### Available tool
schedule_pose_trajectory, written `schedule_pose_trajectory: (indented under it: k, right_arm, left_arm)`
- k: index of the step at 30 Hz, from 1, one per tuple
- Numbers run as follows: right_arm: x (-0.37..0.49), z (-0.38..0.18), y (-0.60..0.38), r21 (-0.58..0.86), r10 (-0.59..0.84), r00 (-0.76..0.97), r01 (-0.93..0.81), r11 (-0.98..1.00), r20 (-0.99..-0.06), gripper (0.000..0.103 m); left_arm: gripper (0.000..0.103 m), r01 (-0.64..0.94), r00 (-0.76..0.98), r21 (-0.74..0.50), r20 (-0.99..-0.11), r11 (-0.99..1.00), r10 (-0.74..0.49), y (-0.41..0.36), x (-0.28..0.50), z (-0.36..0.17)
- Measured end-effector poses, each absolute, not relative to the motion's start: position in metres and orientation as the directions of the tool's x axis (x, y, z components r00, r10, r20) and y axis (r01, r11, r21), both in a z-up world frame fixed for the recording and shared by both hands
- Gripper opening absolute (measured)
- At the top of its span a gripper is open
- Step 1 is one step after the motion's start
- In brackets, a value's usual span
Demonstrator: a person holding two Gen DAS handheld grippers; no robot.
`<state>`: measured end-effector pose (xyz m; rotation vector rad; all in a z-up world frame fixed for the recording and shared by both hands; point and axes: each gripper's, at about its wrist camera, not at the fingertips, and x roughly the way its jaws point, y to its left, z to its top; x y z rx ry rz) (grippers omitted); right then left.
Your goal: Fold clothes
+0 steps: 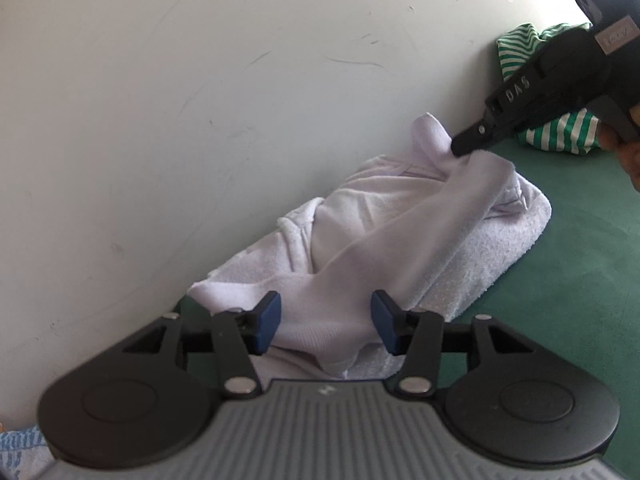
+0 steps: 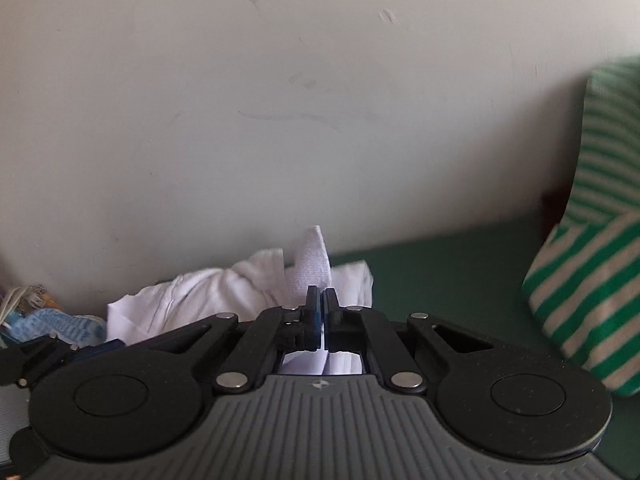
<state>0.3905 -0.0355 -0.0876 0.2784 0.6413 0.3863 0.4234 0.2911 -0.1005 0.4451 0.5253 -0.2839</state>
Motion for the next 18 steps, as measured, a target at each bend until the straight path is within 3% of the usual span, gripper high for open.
schedule_pose_trajectory:
  k: [2, 9, 14, 18]
  right_arm:
    - [0.383, -0.084, -0.030, 0.338, 0.447, 0.746, -0.309, 0.889, -0.493, 0.000]
    - [0.383, -0.077, 0.004, 0.148, 0.511, 0.628, -0.538, 0.830, -0.586, 0.000]
    - [0.383, -0.072, 0.028, 0.022, 0.525, 0.538, -0.684, 0.729, -0.660, 0.000]
    - [0.377, -0.055, 0.012, 0.014, 0.508, 0.601, -0.637, 0.771, -0.617, 0.010]
  left_arm:
    - [0.053, 0.370, 0.832, 0.334, -0.535, 0.867, -0.149, 0.292, 0.422, -0.099]
    - [0.055, 0.367, 0.835, 0.344, -0.531, 0.864, -0.144, 0.289, 0.424, -0.099]
    - [0.063, 0.363, 0.831, 0.321, -0.536, 0.875, -0.148, 0.295, 0.426, -0.096]
    - [0.063, 0.385, 0.832, 0.315, -0.526, 0.868, -0.179, 0.297, 0.418, -0.091]
